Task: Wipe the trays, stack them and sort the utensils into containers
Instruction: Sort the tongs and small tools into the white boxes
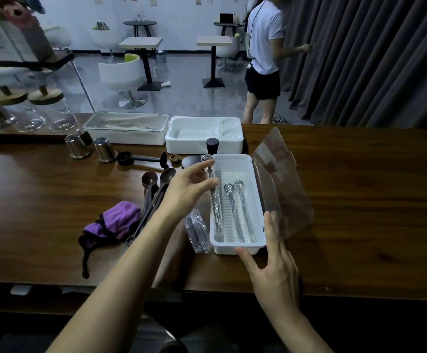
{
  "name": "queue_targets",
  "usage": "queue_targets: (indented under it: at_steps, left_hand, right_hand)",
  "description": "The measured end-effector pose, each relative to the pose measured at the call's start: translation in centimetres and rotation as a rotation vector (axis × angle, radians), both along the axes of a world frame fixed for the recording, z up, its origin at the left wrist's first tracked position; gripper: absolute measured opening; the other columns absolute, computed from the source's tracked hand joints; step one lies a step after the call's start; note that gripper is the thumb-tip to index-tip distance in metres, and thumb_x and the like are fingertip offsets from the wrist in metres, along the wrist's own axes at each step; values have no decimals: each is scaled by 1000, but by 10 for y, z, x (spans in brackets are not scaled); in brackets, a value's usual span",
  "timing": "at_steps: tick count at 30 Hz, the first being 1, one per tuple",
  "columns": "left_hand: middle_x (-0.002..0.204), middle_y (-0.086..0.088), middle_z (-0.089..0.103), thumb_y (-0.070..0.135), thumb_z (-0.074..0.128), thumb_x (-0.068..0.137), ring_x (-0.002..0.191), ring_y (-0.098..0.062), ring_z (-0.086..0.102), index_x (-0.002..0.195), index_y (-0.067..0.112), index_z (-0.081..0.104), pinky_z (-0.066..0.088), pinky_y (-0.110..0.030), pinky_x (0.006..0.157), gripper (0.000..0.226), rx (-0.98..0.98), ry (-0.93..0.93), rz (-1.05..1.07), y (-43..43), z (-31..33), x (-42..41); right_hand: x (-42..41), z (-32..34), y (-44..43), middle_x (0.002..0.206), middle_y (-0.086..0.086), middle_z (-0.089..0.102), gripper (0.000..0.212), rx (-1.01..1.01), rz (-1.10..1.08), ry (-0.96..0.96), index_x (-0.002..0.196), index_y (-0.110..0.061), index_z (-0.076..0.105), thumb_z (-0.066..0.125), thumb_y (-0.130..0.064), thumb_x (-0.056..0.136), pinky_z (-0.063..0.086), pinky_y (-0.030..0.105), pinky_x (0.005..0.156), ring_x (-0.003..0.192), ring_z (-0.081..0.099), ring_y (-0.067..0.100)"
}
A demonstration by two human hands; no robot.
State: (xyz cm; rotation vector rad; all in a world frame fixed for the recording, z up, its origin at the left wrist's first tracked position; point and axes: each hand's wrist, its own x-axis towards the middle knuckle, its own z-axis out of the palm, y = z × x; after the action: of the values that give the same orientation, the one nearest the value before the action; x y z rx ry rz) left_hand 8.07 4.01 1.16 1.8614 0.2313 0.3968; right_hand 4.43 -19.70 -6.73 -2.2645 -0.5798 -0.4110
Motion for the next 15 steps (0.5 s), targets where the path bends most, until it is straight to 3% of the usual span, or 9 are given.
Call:
queue_targets:
  at_steps: [3, 5, 8, 10, 13, 15]
  left_hand:
    - [97, 11, 69, 27, 82, 85, 92, 0, 67, 139, 26, 63, 54, -27, 92, 57, 22, 51, -61, -9, -4, 15]
    - [106, 14, 72, 36, 82, 84, 107, -3, 66, 139, 34, 63, 50, -40, 105, 58, 105, 92, -68, -14, -9, 23]
    - [111, 14, 71, 50, 79, 79, 112, -4, 64, 135, 35, 65, 45, -49, 108, 60, 253, 96, -49, -18, -16, 31]
    - [109, 17, 70, 58, 75, 76, 119, -9, 60, 133, 37, 66, 42, -49, 108, 62, 325, 92, -32, -19, -21, 34]
    - [105, 13, 72, 42, 77, 86, 139, -15, 39, 137, 35, 63, 29, -33, 105, 53, 412, 113, -12, -18, -25, 35]
    - [108, 9, 74, 38, 76, 89, 142, -16, 32, 139, 33, 62, 25, -32, 104, 52, 477, 129, 6, -19, -24, 35]
  right_hand:
    - [1, 1, 0, 166, -15, 13, 89, 3, -8, -1, 160, -38, 7, 37, -82, 88, 47, 36, 100, 139, 45, 10]
    - [0, 1, 0, 166, -19, 12, 90, -1, -18, 16, 159, -41, 5, 39, -81, 87, 47, 36, 101, 138, 45, 8]
    - [-1, 1, 1, 166, -18, 9, 90, 0, -15, 4, 159, -40, 6, 42, -79, 87, 46, 33, 101, 138, 37, 0]
    - [0, 1, 1, 167, -18, 7, 90, 1, -9, -4, 160, -38, 6, 41, -79, 88, 45, 33, 102, 139, 30, -4]
    - [0, 0, 0, 167, -15, 11, 90, -6, -8, -1, 160, -38, 6, 40, -80, 88, 47, 33, 101, 141, 39, 5]
    - [0, 0, 0, 167, -15, 11, 90, -13, -6, -5, 160, -38, 6, 38, -81, 88, 48, 34, 101, 141, 41, 7]
